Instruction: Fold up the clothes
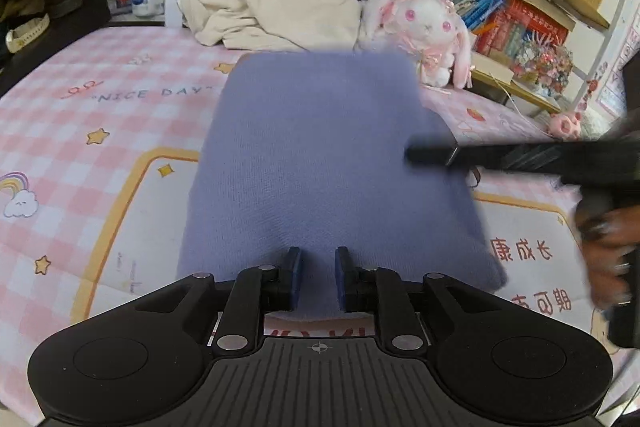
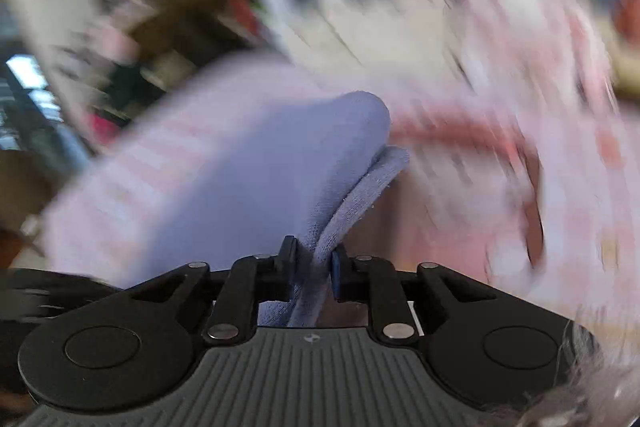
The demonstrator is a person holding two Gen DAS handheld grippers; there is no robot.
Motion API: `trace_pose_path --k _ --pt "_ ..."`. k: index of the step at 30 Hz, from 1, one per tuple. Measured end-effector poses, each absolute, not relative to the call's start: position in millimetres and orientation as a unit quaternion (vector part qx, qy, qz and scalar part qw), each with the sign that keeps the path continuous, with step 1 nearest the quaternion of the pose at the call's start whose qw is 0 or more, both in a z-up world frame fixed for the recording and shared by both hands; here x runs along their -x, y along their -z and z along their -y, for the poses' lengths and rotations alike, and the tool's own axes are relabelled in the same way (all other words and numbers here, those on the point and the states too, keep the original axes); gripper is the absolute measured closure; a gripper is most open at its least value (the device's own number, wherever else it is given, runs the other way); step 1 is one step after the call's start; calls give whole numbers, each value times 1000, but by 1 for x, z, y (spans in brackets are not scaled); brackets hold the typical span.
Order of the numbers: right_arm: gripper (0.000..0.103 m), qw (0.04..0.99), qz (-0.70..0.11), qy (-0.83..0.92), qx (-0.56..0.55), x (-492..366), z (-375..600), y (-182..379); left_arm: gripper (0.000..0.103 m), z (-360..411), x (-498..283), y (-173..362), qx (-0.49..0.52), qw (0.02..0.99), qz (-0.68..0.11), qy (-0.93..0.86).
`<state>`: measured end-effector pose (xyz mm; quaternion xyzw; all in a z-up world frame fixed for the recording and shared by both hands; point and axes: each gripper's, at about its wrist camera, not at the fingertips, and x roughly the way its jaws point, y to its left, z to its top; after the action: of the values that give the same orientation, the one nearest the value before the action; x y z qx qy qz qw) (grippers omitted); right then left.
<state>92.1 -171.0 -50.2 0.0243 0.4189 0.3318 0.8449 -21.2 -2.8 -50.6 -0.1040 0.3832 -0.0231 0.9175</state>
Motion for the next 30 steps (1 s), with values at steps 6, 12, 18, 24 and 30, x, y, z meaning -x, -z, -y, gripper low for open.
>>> trace_pose_path --k 6,12,18,24,30 --pt "58 820 -451 -326 -133 -100 206 47 67 9 33 39 94 926 -367 11" --pt "47 804 -470 -332 -149 -72 217 32 50 13 49 26 86 935 -345 -5" --pt "68 796 -490 -336 -120 -50 207 43 35 19 61 14 79 941 -327 -21" --pt "86 795 -477 -335 -168 -48 226 43 33 23 70 8 78 945 -316 -29" --pt "73 803 -481 -325 -135 -43 226 53 29 23 79 9 75 943 -323 -43"
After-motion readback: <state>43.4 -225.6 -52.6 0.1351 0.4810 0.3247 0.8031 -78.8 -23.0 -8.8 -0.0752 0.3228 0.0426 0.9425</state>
